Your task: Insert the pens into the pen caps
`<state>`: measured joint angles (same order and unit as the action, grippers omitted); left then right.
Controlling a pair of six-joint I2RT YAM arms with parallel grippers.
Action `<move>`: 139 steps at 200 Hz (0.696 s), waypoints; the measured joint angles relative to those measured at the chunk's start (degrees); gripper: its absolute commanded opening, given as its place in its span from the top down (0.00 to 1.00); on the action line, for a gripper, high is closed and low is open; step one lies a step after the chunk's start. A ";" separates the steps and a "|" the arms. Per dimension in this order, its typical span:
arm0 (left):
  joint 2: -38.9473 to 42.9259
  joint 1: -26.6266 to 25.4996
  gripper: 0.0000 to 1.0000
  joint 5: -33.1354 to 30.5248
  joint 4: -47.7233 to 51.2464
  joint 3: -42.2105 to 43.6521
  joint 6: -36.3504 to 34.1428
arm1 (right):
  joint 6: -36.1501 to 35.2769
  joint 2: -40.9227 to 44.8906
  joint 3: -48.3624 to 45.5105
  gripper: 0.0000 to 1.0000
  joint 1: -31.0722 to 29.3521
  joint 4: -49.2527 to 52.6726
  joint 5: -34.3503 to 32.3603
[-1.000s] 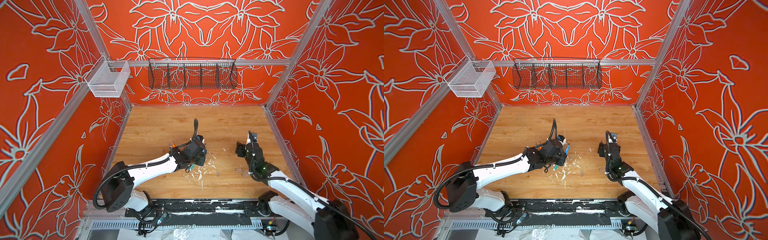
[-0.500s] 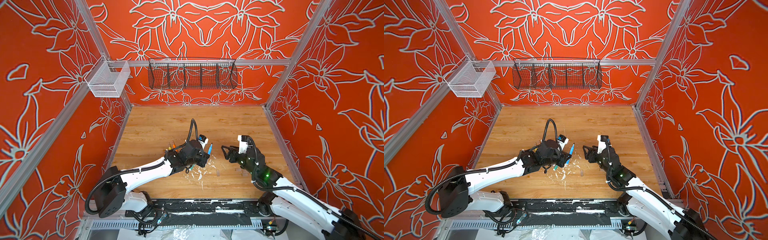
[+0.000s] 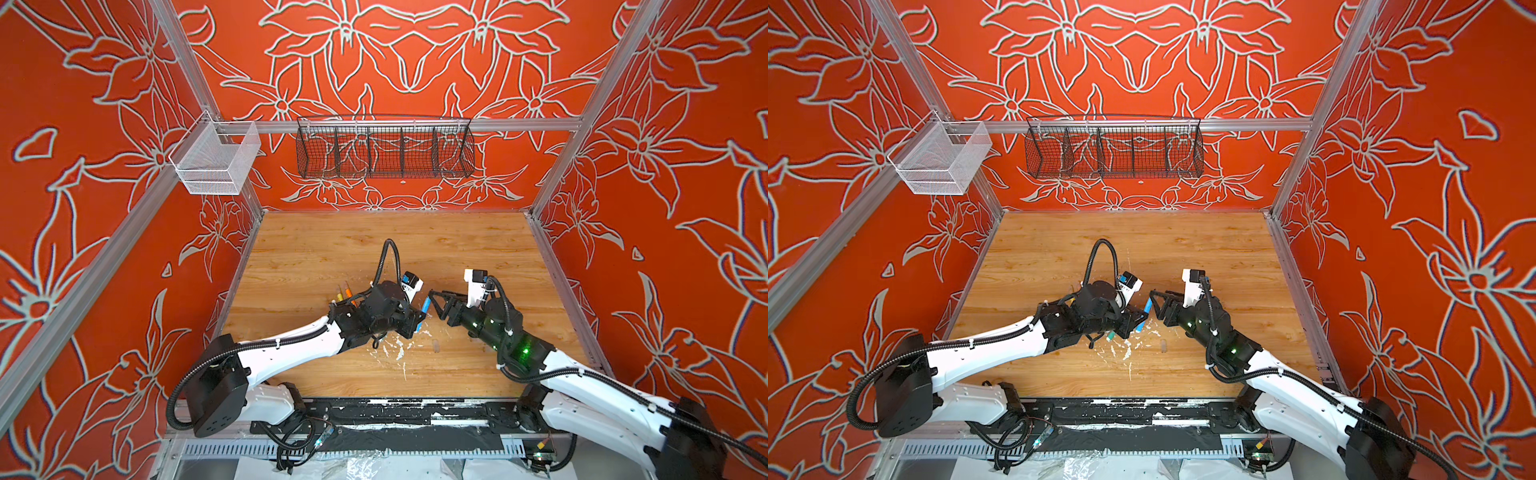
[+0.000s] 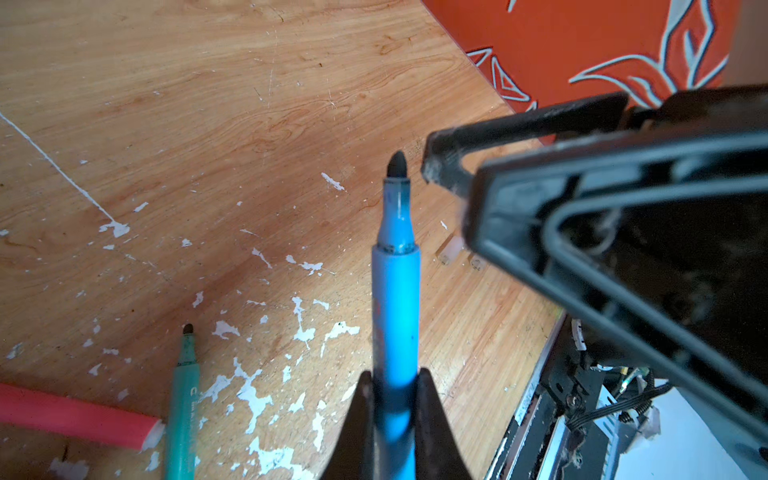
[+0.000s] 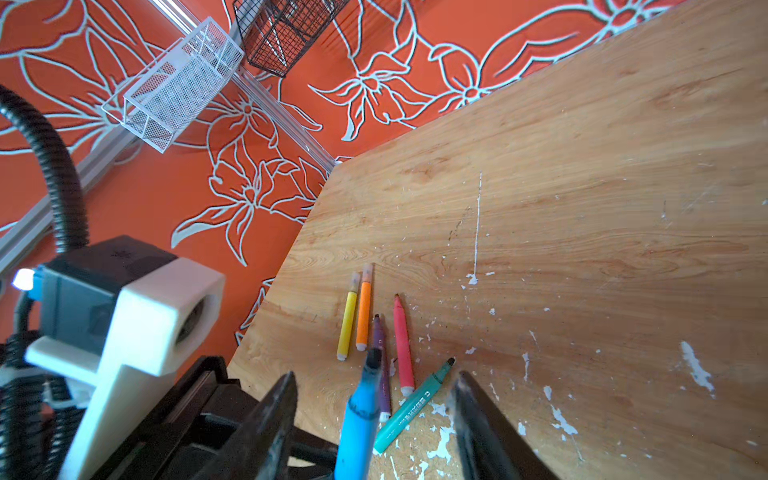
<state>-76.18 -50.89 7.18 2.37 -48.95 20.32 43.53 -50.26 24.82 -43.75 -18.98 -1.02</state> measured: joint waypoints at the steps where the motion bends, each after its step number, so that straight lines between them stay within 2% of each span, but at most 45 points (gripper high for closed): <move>1: 0.00 -0.02 1.00 0.02 0.00 0.00 0.00 | 0.02 -0.02 0.02 0.38 -0.02 -0.07 0.00; 96: 1.84 -0.13 1.00 1.31 -1.14 1.16 -0.94 | 2.34 -6.08 1.68 0.50 -2.93 -4.39 -1.49; 139: 2.23 -0.17 1.00 1.07 -1.51 1.18 -1.03 | 3.72 -7.37 1.68 0.62 -5.03 -5.86 -2.71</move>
<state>-73.95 -51.07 8.25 0.86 -47.77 19.29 47.24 -57.63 26.50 -48.77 -24.84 -3.73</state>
